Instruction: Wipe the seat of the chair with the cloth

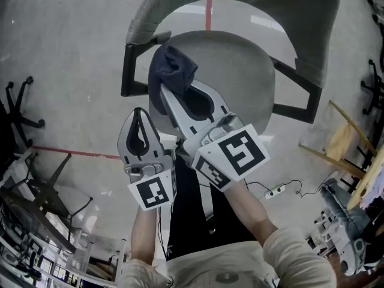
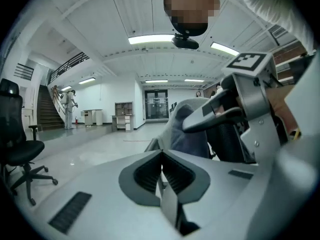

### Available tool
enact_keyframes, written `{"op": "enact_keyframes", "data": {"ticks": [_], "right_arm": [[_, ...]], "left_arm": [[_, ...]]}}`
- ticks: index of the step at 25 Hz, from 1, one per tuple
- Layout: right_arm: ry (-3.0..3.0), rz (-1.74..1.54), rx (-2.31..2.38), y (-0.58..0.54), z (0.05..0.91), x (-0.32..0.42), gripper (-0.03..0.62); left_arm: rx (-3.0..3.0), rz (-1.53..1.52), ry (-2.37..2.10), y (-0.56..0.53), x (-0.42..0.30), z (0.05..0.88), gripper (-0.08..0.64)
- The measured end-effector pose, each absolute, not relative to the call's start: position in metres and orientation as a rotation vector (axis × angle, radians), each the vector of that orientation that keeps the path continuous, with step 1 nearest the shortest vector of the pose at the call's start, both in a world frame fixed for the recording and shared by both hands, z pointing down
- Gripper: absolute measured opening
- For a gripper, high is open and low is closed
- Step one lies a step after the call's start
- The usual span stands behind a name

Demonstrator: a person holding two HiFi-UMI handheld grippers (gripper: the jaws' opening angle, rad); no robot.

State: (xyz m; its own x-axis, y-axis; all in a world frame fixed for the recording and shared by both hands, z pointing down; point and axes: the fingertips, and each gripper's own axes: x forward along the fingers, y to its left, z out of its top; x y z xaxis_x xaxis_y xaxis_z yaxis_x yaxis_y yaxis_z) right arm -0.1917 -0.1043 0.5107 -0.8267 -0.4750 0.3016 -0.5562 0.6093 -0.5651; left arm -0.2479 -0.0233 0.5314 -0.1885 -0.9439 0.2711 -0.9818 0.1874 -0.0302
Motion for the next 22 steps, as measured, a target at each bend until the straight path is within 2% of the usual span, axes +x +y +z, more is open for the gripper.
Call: {"op": "enact_keyframes", "data": {"ticks": [9, 22], "right_arm": [[-2.465, 1.235, 0.791, -0.068, 0.622, -0.233, 0.057], [-2.243, 1.152, 0.700, -0.063, 0.716, -0.249, 0.057]], "left_arm": [[1.809, 0.310, -2.291, 0.007, -0.275, 0.545, 0.015], [1.835, 0.277, -2.292, 0.007, -0.287, 0.554, 0.015]]}}
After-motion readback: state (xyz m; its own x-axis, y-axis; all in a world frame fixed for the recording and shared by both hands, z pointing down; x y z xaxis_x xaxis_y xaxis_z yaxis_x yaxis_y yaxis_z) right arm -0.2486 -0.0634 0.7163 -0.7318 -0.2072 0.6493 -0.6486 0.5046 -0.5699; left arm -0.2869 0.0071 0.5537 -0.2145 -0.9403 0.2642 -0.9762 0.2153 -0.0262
